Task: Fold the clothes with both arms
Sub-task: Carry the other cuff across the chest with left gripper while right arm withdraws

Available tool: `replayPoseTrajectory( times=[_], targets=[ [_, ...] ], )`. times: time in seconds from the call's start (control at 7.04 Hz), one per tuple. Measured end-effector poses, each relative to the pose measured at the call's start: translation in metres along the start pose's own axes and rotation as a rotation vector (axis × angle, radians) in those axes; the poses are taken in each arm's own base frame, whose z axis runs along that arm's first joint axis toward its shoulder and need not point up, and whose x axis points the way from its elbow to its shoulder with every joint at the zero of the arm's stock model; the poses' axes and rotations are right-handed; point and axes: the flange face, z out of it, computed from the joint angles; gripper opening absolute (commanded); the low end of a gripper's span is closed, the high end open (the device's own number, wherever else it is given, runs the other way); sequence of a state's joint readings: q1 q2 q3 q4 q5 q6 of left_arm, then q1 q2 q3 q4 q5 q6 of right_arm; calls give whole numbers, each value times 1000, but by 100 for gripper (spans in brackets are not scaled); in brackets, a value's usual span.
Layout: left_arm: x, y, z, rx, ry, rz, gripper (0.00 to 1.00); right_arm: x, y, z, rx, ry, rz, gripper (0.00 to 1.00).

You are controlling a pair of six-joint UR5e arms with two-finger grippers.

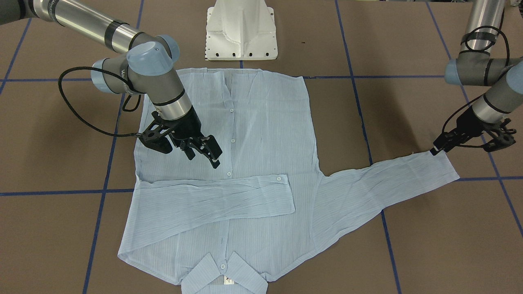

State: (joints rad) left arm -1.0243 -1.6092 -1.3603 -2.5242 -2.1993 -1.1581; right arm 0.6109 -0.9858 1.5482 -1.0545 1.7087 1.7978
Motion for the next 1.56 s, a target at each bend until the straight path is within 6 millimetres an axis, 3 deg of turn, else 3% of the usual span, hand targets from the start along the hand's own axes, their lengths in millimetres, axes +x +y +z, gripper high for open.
replayPoseTrajectory(
  times=[0.28,0.43,0.57,0.99,1.14,1.28,1.56],
  targets=[
    [-4,1,3,-4,-8,-3,51,0,1,0,5,-2,-2,99],
    [-5,1,4,-5,-10,-5,30,0,3,1,6,-2,-3,99],
    [-6,1,4,-5,-11,-7,0,0,4,2,8,-1,-4,99],
    [-3,3,0,-5,-2,-6,0,0,11,4,14,-4,-10,99],
    [9,5,-7,-22,24,4,0,1,12,4,14,-3,-11,99],
    [39,3,-15,-50,70,2,0,3,12,1,12,-6,-13,99],
    [152,-19,-33,-57,187,-40,0,31,-9,-19,6,-1,-59,99]
  ],
)
